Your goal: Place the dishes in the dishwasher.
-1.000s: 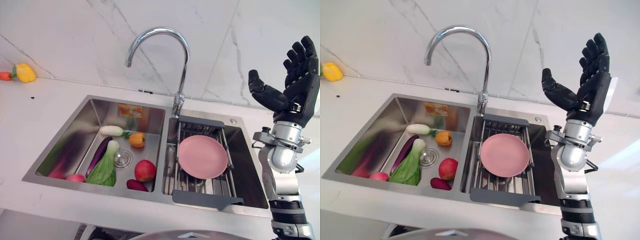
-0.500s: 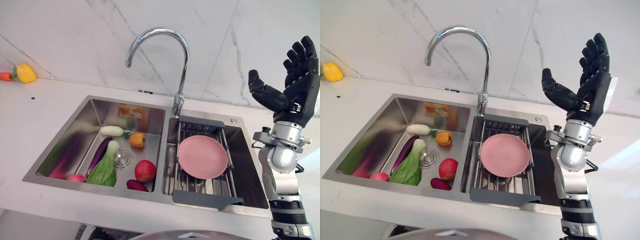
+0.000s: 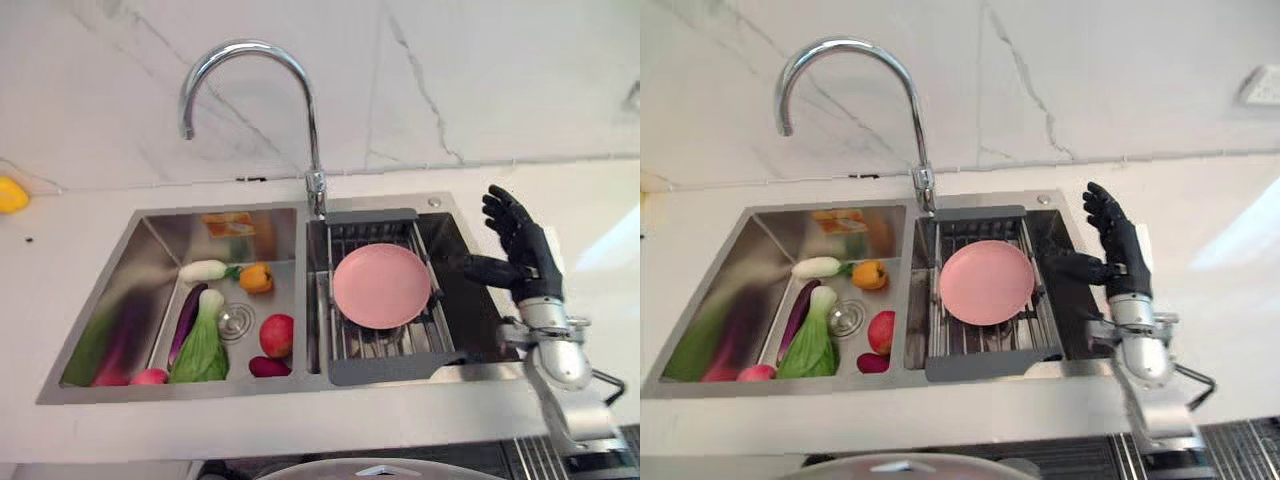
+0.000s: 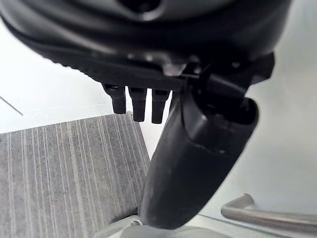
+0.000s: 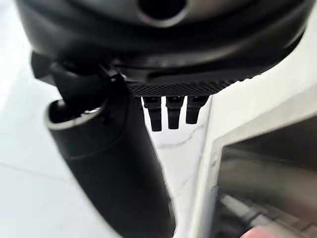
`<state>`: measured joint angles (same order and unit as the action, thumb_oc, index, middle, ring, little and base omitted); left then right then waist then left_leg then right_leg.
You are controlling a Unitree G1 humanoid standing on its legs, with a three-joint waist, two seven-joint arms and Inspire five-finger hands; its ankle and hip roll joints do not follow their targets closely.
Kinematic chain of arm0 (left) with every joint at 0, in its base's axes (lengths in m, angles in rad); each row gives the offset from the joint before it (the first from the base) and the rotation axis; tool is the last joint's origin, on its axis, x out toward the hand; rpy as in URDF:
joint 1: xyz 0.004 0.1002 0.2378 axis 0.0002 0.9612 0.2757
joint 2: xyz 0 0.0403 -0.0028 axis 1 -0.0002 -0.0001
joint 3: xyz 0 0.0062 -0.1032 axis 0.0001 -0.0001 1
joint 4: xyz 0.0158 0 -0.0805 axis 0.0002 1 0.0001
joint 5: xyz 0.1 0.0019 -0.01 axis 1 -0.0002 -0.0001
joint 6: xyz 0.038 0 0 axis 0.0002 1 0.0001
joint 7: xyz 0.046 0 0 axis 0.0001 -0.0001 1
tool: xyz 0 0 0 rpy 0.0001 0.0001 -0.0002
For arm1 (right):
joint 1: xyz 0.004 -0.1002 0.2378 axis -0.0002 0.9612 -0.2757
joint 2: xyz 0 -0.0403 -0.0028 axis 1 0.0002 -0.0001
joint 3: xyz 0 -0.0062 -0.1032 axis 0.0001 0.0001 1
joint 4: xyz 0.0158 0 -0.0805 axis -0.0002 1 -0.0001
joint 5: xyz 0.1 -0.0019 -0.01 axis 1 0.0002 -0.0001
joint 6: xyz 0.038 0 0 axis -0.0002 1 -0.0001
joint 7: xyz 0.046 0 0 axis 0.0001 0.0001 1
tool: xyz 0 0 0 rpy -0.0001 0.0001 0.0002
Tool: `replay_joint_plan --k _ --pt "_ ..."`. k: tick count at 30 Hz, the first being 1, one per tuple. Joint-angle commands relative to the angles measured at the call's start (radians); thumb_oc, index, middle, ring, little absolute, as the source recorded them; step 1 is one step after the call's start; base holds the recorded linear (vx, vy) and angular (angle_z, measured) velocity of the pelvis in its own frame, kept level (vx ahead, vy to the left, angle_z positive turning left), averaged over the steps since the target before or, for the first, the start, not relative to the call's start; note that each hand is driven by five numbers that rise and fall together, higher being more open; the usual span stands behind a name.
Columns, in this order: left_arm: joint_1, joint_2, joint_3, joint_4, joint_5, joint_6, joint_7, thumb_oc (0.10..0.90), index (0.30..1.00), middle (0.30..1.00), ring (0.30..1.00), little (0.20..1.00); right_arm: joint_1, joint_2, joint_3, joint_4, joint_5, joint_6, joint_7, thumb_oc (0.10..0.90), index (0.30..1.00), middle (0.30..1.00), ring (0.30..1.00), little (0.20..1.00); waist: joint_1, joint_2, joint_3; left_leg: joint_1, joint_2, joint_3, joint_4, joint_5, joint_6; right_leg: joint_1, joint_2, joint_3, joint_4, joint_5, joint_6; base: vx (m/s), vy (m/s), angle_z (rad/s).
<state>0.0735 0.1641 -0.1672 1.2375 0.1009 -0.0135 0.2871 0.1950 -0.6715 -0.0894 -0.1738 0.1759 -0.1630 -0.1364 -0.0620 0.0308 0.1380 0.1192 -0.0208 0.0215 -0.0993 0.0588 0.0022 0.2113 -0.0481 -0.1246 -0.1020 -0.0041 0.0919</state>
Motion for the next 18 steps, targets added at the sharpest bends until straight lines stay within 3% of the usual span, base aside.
replay_joint_plan --k 1,4,8,12,18 --pt "-0.058 0.003 0.008 0.003 0.050 -0.037 -0.024 0.800 0.900 0.900 0.900 0.900 -0.052 -0.148 -0.181 -0.230 -0.094 -0.125 0.099 0.800 0.900 0.900 0.900 0.900 -0.003 -0.046 -0.009 0.034 0.075 0.058 0.012 -0.079 -0.075 -0.076 -0.055 -0.015 0.016 0.004 0.059 0.02 0.015 -0.05" --pt "-0.047 0.011 0.001 0.007 0.059 -0.046 -0.047 0.800 0.900 0.900 0.900 0.900 -0.033 -0.237 -0.161 -0.282 -0.056 -0.134 0.205 0.800 0.900 0.900 0.900 0.900 -0.011 -0.045 -0.009 0.036 0.078 0.069 0.012 -0.081 -0.076 -0.082 -0.054 -0.007 0.019 0.006 0.062 0.00 0.016 -0.14" --pt "-0.042 0.031 -0.020 0.001 0.085 -0.057 -0.067 0.800 0.900 0.900 0.900 0.900 -0.176 -0.456 -0.006 -0.314 -0.111 -0.157 0.283 0.800 0.900 0.900 0.900 0.900 0.001 -0.046 -0.017 0.039 0.081 0.078 0.012 -0.082 -0.081 -0.083 -0.051 0.002 0.015 0.008 0.062 0.02 0.012 -0.32" --pt "-0.051 0.026 0.024 -0.018 -0.038 -0.061 -0.050 0.800 0.900 0.900 0.900 0.900 -0.170 -0.501 0.041 -0.302 -0.104 -0.157 0.267 0.800 0.900 0.900 0.900 0.900 0.008 -0.057 -0.010 0.028 0.085 0.066 0.012 -0.073 -0.087 -0.084 -0.051 -0.014 0.015 0.007 0.062 0.00 -0.004 0.10" --pt "-0.050 0.018 -0.004 0.005 -0.009 -0.062 -0.055 0.800 0.900 0.900 0.900 0.900 -0.223 -0.548 0.085 -0.322 -0.129 -0.167 0.271 0.800 0.900 0.900 0.900 0.900 0.011 -0.064 -0.014 0.029 0.085 0.059 0.012 -0.076 -0.088 -0.072 -0.053 -0.025 0.015 0.001 0.062 0.01 0.000 0.17"
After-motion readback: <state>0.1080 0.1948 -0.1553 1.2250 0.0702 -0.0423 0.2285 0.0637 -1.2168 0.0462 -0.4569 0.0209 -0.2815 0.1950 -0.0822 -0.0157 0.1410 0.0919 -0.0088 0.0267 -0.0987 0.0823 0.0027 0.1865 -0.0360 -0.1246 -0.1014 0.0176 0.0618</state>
